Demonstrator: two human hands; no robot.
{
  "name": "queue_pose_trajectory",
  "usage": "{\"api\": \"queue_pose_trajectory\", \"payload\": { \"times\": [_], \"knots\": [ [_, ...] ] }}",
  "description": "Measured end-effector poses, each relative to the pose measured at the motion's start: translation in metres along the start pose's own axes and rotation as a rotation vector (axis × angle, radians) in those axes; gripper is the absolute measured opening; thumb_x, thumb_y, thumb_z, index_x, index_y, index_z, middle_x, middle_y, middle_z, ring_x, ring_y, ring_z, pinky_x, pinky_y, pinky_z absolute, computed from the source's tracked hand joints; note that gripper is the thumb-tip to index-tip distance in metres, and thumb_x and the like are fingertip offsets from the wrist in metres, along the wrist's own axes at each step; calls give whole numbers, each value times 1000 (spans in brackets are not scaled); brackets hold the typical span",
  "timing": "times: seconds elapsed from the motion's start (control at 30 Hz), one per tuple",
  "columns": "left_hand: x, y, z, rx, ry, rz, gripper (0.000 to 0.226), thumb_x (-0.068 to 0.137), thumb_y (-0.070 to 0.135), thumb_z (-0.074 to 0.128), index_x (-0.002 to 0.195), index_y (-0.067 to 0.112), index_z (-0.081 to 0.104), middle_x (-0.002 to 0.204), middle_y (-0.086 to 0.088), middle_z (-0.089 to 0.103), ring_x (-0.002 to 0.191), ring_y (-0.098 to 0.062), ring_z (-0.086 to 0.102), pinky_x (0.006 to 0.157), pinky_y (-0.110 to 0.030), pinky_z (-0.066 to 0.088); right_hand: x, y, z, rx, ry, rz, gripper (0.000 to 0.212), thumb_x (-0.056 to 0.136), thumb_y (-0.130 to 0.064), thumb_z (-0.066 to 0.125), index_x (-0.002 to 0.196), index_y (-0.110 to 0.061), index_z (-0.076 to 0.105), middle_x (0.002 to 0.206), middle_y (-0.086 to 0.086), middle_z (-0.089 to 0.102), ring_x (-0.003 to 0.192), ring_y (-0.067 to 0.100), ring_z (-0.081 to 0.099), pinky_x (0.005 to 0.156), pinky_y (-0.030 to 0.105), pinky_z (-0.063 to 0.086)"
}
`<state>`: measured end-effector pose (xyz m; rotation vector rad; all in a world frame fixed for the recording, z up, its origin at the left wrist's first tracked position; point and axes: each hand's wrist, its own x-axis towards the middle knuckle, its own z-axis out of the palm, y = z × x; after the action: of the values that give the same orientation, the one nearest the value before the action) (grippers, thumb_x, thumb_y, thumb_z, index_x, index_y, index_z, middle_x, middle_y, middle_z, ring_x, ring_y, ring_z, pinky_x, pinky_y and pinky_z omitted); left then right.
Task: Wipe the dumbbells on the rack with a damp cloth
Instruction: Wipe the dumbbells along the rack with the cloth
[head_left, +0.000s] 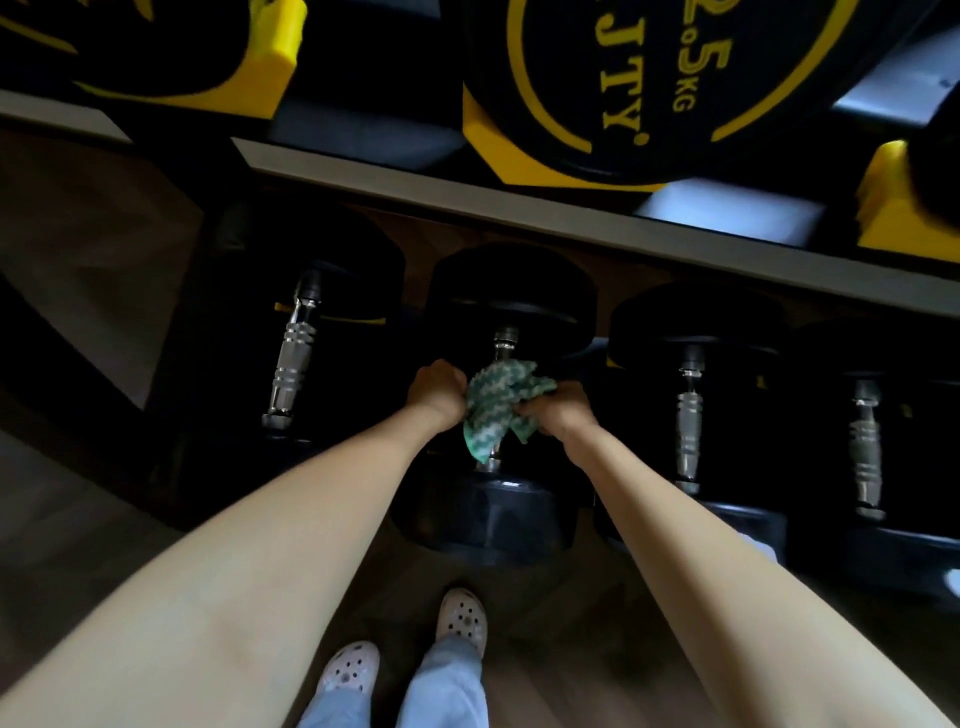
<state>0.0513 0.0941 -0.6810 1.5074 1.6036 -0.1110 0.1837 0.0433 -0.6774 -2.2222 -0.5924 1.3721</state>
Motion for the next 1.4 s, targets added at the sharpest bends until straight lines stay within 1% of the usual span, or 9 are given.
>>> {"api": "queue_pose_trajectory", "payload": {
  "times": [0.37, 0.47, 0.6, 0.7, 0.77, 1.0, 1.2, 1.3, 1.4],
  "knots": [
    [-20, -7, -3, 195, -235, -8, 33, 87, 1, 57, 120, -3, 60, 125, -17, 59, 116, -28, 56, 90, -29, 46, -24, 6, -9, -260, -210, 123, 37, 78, 4, 68, 112, 7, 57, 94, 11, 56, 81, 21, 55, 53, 19, 41],
    [-30, -2, -13, 189, -293, 13, 33, 84, -3, 61, 117, -5, 60, 117, -17, 62, 103, -23, 59, 70, -27, 48, -26, 5, -15, -234, -253, 151, 18, 79, 2, 68, 95, 2, 62, 80, 5, 59, 68, 14, 53, 57, 20, 43],
    [-41, -1, -30, -123, -331, 3, 14, 83, -5, 60, 77, 8, 58, 78, -4, 55, 76, -13, 52, 62, -21, 43, -41, 3, -31, 77, -250, 110, 20, 78, 9, 65, 90, -5, 61, 90, 4, 64, 77, 13, 59, 63, 19, 47],
    [-52, 5, -44, -421, -275, 19, 16, 83, -5, 58, 78, 10, 56, 85, -4, 58, 92, -19, 56, 82, -30, 50, -52, 1, -39, 259, -218, 61, 31, 78, 13, 61, 107, 3, 59, 108, 15, 65, 98, 27, 63, 86, 36, 52],
    [-60, 11, -52, -501, -254, 49, 17, 84, -7, 56, 81, 10, 56, 84, -2, 57, 87, -17, 58, 76, -27, 52, -60, -2, -44, 365, -187, 44, 36, 79, 15, 58, 114, 5, 56, 106, 17, 66, 101, 31, 63, 87, 40, 52],
    [-74, 24, -53, -346, -35, 160, 21, 79, -6, 58, 94, 9, 56, 92, -13, 55, 84, -24, 56, 60, -31, 51, -74, -8, -51, 514, -274, -7, 47, 82, -4, 64, 126, -14, 49, 119, 6, 63, 107, 22, 61, 87, 35, 50],
    [-85, 43, -36, -192, 213, 261, 24, 78, 7, 65, 102, 6, 63, 86, -3, 55, 81, -17, 53, 68, -21, 37, -79, -11, -30, 448, 60, -61, 31, 82, 1, 64, 111, -7, 55, 88, 4, 64, 74, 17, 63, 58, 26, 54],
    [-96, 51, -27, -233, 112, 364, 25, 79, 3, 62, 104, 3, 68, 95, -8, 66, 83, -12, 55, 72, -14, 39, -82, -11, -27, 543, 28, -47, 29, 82, 8, 52, 107, -5, 57, 88, 8, 64, 76, 21, 64, 66, 34, 56],
    [-97, 50, -25, -269, -118, 341, 32, 80, -4, 50, 102, 5, 72, 112, -8, 68, 110, -16, 58, 96, -20, 41, -83, -10, -36, 1015, -209, 93, 27, 78, -4, 41, 98, -2, 58, 90, 15, 63, 81, 27, 61, 76, 42, 52]
  ]
}}
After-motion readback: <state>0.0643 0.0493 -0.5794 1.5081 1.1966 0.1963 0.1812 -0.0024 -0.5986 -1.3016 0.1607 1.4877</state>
